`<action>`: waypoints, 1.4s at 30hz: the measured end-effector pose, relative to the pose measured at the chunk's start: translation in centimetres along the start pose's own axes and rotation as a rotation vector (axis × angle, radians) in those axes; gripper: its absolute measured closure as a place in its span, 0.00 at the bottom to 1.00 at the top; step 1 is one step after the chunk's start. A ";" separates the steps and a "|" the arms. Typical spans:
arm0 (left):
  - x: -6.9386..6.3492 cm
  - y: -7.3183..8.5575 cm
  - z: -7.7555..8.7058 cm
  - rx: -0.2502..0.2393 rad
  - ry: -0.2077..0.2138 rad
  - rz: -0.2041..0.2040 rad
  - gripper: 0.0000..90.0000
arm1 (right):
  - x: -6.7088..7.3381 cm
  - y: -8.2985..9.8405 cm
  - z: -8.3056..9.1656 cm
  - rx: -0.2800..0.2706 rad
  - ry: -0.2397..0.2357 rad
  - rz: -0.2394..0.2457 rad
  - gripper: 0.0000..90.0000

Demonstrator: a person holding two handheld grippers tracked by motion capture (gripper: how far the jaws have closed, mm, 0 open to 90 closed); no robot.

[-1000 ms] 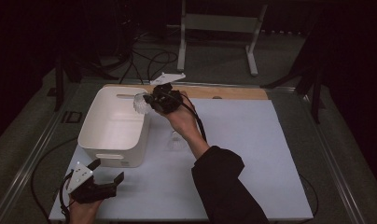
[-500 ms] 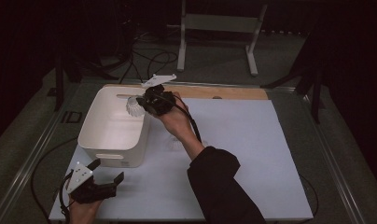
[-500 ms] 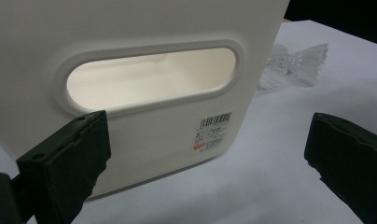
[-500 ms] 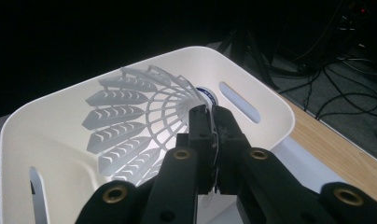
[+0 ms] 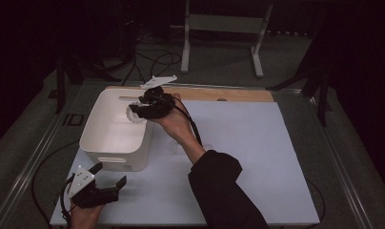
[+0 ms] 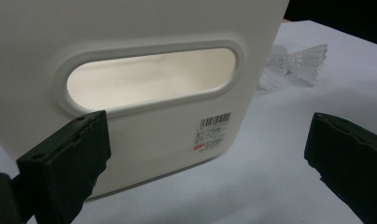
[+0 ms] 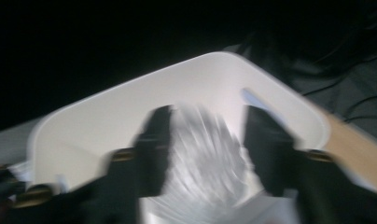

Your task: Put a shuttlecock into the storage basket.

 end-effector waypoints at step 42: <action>0.0 0.0 0.0 -0.001 -0.003 0.001 0.01 | -3.8 1.4 3.9 0.017 0.171 0.004 0.10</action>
Point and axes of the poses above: each handheld gripper's, and its own axes: z roughly backward along the jaws, y roughly out of its underside, x roughly to its left, the point moved 10 cm from there along -z, roughly forward along the jaws, and after that the axes turned 1 degree about y, right-handed, at the moved point
